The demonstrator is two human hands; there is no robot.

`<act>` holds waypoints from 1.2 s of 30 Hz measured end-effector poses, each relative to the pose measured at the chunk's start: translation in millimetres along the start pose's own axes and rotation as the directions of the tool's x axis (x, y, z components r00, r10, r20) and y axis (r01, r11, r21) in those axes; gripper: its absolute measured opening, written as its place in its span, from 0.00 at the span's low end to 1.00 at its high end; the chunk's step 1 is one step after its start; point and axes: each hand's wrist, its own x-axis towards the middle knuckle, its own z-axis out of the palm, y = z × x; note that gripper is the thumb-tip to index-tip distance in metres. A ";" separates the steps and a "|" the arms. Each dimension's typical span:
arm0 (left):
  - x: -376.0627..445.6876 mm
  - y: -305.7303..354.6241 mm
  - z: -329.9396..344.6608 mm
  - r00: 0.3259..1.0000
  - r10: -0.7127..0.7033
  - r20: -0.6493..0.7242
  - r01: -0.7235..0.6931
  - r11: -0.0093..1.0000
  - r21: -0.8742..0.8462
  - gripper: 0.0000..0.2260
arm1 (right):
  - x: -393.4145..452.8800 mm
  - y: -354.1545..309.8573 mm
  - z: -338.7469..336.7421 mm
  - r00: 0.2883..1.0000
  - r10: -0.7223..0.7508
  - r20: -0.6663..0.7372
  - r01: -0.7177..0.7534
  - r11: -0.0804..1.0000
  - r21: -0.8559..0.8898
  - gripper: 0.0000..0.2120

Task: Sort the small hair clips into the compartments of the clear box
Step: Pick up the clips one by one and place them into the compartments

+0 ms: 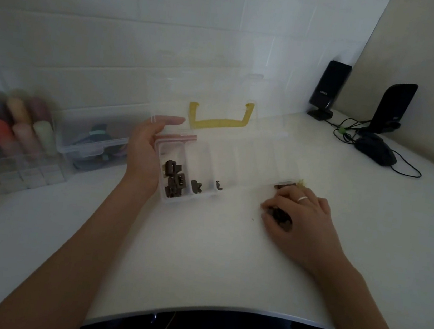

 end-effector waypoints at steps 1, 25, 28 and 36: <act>-0.6 0.2 1.4 1.000 -0.002 -0.002 0.002 1.000 -0.009 0.11 | 0.3 0.3 0.6 1.000 -0.009 -0.005 0.009 1.000 0.007 0.16; 5.7 -7.2 -4.2 1.000 0.022 0.007 -0.022 1.000 0.011 0.12 | 28.0 -55.0 -9.9 0.957 0.004 -0.289 0.143 0.863 0.484 0.11; 4.3 -6.9 -3.3 1.000 -0.006 0.015 0.006 1.000 0.009 0.11 | 48.1 -80.7 -4.7 0.949 -0.133 -0.285 0.244 0.883 0.400 0.06; 6.6 -8.4 -4.3 1.000 0.003 0.011 -0.003 1.000 0.017 0.12 | 29.6 -52.0 0.4 0.972 -0.135 -0.193 0.183 0.949 0.257 0.07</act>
